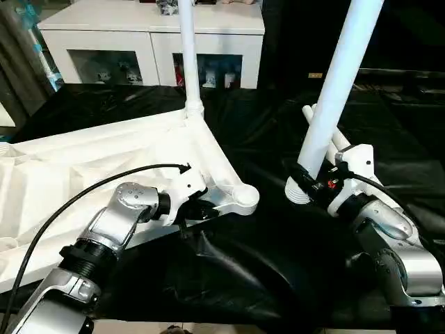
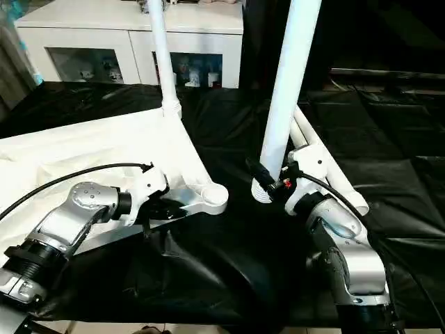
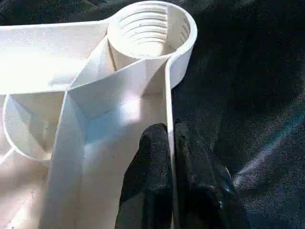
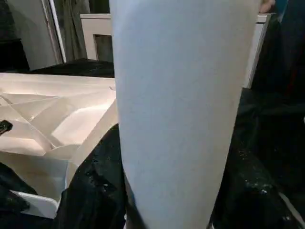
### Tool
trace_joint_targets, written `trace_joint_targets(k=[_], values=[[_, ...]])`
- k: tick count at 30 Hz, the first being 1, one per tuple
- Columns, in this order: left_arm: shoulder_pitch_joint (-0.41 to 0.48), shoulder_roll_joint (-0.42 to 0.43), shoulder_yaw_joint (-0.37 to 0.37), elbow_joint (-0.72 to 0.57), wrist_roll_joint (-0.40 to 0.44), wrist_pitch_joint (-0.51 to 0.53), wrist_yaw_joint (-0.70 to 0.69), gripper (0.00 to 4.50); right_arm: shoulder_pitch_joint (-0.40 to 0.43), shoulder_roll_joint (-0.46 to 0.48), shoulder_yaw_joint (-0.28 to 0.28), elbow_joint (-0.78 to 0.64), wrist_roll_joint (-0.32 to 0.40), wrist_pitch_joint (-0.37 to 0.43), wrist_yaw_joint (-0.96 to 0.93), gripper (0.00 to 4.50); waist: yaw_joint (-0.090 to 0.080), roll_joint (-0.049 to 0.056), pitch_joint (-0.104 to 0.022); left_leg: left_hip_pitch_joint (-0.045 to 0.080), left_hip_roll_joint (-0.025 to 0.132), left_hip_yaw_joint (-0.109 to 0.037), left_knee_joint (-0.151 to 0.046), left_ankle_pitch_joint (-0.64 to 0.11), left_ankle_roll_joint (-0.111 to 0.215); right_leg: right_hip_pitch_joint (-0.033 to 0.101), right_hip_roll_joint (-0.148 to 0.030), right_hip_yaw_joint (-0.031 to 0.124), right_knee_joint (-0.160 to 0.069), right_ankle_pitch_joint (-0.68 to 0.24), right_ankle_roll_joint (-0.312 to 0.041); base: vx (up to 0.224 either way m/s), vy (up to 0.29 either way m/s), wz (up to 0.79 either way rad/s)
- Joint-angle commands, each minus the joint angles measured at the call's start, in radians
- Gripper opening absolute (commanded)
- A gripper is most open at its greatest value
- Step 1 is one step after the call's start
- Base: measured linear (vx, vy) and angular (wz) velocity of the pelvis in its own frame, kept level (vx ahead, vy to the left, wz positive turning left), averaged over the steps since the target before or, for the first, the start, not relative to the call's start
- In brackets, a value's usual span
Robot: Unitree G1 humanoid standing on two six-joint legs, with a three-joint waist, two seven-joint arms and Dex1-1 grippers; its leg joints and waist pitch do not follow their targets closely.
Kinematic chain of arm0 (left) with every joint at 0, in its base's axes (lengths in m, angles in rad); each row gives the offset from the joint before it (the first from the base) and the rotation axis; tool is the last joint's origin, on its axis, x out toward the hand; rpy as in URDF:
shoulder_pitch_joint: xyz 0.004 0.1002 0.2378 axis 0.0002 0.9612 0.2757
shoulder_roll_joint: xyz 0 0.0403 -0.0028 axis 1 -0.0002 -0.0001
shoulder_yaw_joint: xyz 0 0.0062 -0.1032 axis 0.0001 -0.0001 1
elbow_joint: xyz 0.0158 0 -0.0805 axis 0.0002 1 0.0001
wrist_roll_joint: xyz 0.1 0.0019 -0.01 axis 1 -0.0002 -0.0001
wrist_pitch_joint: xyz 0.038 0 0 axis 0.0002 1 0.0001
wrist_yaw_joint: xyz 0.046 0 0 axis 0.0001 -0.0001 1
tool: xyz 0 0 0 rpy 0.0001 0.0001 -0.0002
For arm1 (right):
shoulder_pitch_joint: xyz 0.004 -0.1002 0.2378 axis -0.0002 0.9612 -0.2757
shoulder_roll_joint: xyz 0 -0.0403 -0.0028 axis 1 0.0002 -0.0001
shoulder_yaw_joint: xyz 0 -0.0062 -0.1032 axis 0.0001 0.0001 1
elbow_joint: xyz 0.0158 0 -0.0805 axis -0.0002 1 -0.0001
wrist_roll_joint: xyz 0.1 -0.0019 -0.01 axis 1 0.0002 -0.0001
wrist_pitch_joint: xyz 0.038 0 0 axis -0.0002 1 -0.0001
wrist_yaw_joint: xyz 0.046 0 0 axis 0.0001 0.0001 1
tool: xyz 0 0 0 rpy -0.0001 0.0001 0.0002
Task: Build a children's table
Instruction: Pick table leg
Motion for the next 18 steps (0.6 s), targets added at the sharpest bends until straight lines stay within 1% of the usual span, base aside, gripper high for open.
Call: trace_joint_targets(k=[1,2,3,4,5,6,7,8,9,10,12,13,14,15,16,18], values=[[-0.016,0.022,0.016,0.019,0.007,-0.003,-0.010,0.02,-0.024,-0.001,0.002,-0.017,0.031,0.024,0.023,1.89,0.002,0.001,-0.059,0.044,0.037,-0.010,-0.089,-0.297,-0.029,0.016,-0.029,0.004,-0.074,-0.137,-0.212,0.000,0.000,0.00],[-0.016,0.024,0.018,0.020,0.006,-0.004,-0.013,0.02,-0.032,0.001,0.006,-0.016,0.048,0.043,0.037,1.89,0.002,0.004,-0.059,0.045,0.036,-0.010,-0.089,-0.301,-0.029,0.015,-0.028,0.004,-0.074,-0.139,-0.213,0.000,0.000,0.00],[-0.016,0.025,0.019,0.020,0.006,-0.004,-0.014,0.02,-0.035,0.002,0.008,-0.016,0.055,0.050,0.043,1.89,0.001,0.003,-0.059,0.044,0.036,-0.011,-0.089,-0.304,-0.028,0.016,-0.028,0.004,-0.074,-0.139,-0.214,0.000,0.000,0.00],[-0.011,0.026,0.025,0.008,-0.009,-0.006,-0.029,0.00,-0.048,-0.003,0.026,-0.028,0.110,0.100,0.103,1.89,0.002,0.004,-0.059,0.045,0.037,-0.010,-0.089,-0.306,-0.029,0.015,-0.029,0.004,-0.075,-0.139,-0.215,0.000,0.000,0.00],[-0.010,0.026,0.026,0.007,-0.011,-0.006,-0.032,0.00,-0.050,-0.003,0.029,-0.030,0.118,0.108,0.112,1.89,0.002,0.005,-0.060,0.046,0.036,-0.011,-0.089,-0.309,-0.027,0.017,-0.028,0.004,-0.073,-0.135,-0.219,0.000,0.000,0.00],[-0.006,0.023,0.029,-0.005,-0.021,-0.008,-0.041,0.00,-0.061,-0.008,0.042,-0.034,0.146,0.134,0.149,1.88,0.001,0.004,-0.060,0.043,0.036,-0.012,-0.089,-0.303,-0.026,0.018,-0.029,0.003,-0.072,-0.129,-0.220,0.000,0.000,0.00],[-0.001,0.020,0.030,-0.019,-0.031,-0.006,-0.053,0.00,-0.078,-0.010,0.053,-0.030,0.170,0.157,0.180,1.88,0.002,0.005,-0.062,0.043,0.038,-0.012,-0.088,-0.285,-0.021,0.019,-0.028,0.002,-0.068,-0.094,-0.228,0.000,0.000,0.00],[0.003,0.014,0.026,-0.035,-0.036,-0.004,-0.060,0.00,-0.109,-0.007,0.065,-0.004,0.176,0.172,0.200,1.88,0.003,0.005,-0.063,0.043,0.039,-0.012,-0.088,-0.272,-0.020,0.019,-0.028,0.002,-0.066,-0.077,-0.231,0.000,0.000,0.00],[0.004,0.011,0.024,-0.040,-0.036,-0.004,-0.060,0.00,-0.123,-0.005,0.069,0.011,0.174,0.175,0.204,1.88,0.000,0.003,-0.063,0.041,0.038,-0.012,-0.086,-0.253,-0.016,0.020,-0.027,0.001,-0.063,-0.051,-0.240,0.000,0.000,0.00],[0.004,0.004,0.017,-0.044,-0.032,-0.008,-0.059,0.00,-0.155,0.002,0.081,0.057,0.154,0.169,0.211,1.88,0.002,0.001,-0.064,0.043,0.039,-0.009,-0.085,-0.238,-0.014,0.019,-0.028,0.001,-0.062,-0.038,-0.244,0.000,0.000,0.00],[0.004,0.000,0.014,-0.045,-0.030,-0.011,-0.059,0.00,-0.168,0.004,0.086,0.079,0.145,0.166,0.217,1.88,0.003,0.004,-0.064,0.044,0.038,-0.008,-0.084,-0.232,-0.015,0.018,-0.028,0.000,-0.061,-0.036,-0.250,0.000,0.000,0.00],[0.002,-0.005,0.011,-0.042,-0.026,-0.011,-0.056,0.00,-0.188,0.001,0.106,0.116,0.121,0.163,0.232,1.88,0.007,0.002,-0.065,0.047,0.039,-0.005,-0.082,-0.220,-0.012,0.017,-0.028,0.000,-0.061,-0.024,-0.255,0.000,0.000,0.00],[0.001,-0.008,0.010,-0.039,-0.024,-0.012,-0.054,0.00,-0.199,-0.001,0.118,0.140,0.107,0.160,0.239,1.88,0.008,0.002,-0.066,0.045,0.038,-0.005,-0.082,-0.211,-0.011,0.019,-0.028,0.000,-0.060,-0.016,-0.255,0.000,0.000,0.00],[-0.001,-0.010,0.010,-0.037,-0.022,-0.013,-0.053,0.00,-0.205,-0.002,0.126,0.156,0.097,0.155,0.242,1.88,0.010,-0.004,-0.066,0.044,0.038,-0.004,-0.081,-0.193,-0.008,0.021,-0.029,-0.001,-0.058,-0.003,-0.257,0.000,0.000,0.00],[-0.002,-0.012,0.009,-0.034,-0.019,-0.016,-0.053,0.00,-0.216,-0.003,0.139,0.188,0.081,0.144,0.248,1.88,0.011,-0.005,-0.067,0.044,0.038,-0.003,-0.079,-0.188,-0.004,0.021,-0.030,-0.001,-0.059,0.002,-0.257,0.000,0.000,0.00],[-0.004,-0.013,0.008,-0.031,-0.010,-0.028,-0.044,0.00,-0.233,0.004,0.150,0.247,0.057,0.113,0.244,1.88,0.013,-0.011,-0.064,0.042,0.037,-0.001,-0.080,-0.186,0.001,0.022,-0.030,0.000,-0.062,-0.012,-0.255,0.000,0.000,0.00]])
